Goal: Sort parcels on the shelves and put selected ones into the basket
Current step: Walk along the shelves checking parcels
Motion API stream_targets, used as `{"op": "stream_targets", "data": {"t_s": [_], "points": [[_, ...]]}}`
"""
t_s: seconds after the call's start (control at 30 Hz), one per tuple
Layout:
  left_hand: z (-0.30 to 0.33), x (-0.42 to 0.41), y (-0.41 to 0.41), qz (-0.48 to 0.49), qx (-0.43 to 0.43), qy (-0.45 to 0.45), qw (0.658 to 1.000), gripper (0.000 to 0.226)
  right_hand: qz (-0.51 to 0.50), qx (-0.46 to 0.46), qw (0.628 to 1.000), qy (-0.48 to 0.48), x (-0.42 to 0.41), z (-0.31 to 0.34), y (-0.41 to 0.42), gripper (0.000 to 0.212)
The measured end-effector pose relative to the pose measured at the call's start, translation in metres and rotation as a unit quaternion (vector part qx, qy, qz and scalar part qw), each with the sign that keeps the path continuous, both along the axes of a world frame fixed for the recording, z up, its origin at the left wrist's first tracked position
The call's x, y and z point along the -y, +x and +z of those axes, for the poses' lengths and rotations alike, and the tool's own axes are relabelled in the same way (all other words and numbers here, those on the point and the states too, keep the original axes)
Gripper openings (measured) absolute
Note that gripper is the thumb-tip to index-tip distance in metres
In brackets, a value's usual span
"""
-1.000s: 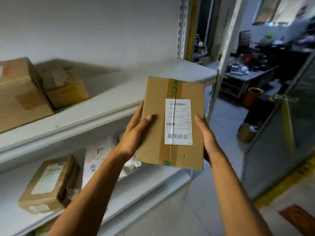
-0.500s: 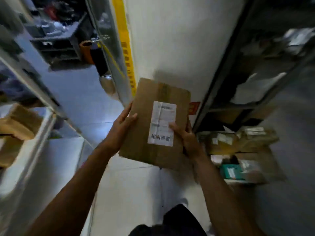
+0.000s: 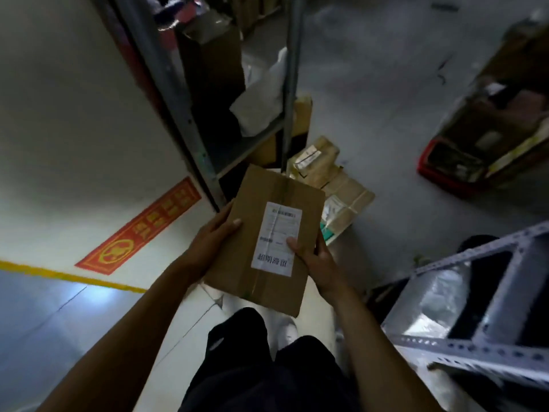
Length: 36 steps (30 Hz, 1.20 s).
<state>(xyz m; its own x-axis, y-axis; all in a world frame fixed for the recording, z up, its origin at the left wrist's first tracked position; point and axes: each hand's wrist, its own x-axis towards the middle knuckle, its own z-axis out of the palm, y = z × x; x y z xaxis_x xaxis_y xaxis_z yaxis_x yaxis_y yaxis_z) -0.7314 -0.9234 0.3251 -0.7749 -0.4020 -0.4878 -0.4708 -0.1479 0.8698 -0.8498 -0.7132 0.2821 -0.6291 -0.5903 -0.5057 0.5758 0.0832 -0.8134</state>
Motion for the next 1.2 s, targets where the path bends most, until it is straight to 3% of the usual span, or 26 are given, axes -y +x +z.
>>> {"op": "stream_targets", "data": {"t_s": [0.2, 0.3, 0.43, 0.57, 0.7, 0.8, 0.93, 1.1, 1.2], "points": [[-0.077, 0.032, -0.083, -0.115, 0.088, 0.031, 0.989, 0.055, -0.089, 0.054, 0.989, 0.109, 0.003, -0.064, -0.019, 0.059], [-0.131, 0.05, -0.129, -0.186, 0.111, -0.024, 0.976, 0.044, -0.115, 0.06, 0.978, 0.161, 0.015, -0.106, -0.034, 0.06], [-0.209, 0.057, -0.181, -0.246, 0.164, -0.046, 0.954, 0.043, -0.153, 0.069, 0.966, 0.199, 0.029, -0.174, -0.061, 0.062], [-0.293, 0.053, -0.229, -0.266, 0.204, -0.023, 0.942, 0.024, -0.172, 0.096, 0.954, 0.225, 0.037, -0.271, -0.095, 0.059], [-0.408, 0.059, -0.265, -0.311, 0.166, -0.059, 0.934, 0.059, -0.184, 0.077, 0.942, 0.27, 0.046, -0.376, -0.126, 0.062], [-0.47, 0.058, -0.278, -0.282, 0.201, -0.091, 0.934, 0.062, -0.185, 0.043, 0.936, 0.296, 0.05, -0.432, -0.138, 0.067], [-0.506, 0.056, -0.283, -0.272, 0.218, -0.155, 0.924, 0.054, -0.183, 0.036, 0.935, 0.3, 0.059, -0.459, -0.136, 0.082], [-0.499, 0.059, -0.294, -0.237, 0.17, -0.114, 0.95, 0.052, -0.213, 0.037, 0.925, 0.312, 0.06, -0.454, -0.143, 0.067], [-0.498, 0.069, -0.31, -0.237, 0.122, -0.096, 0.959, 0.052, -0.22, 0.022, 0.924, 0.312, 0.064, -0.446, -0.152, 0.07]]}}
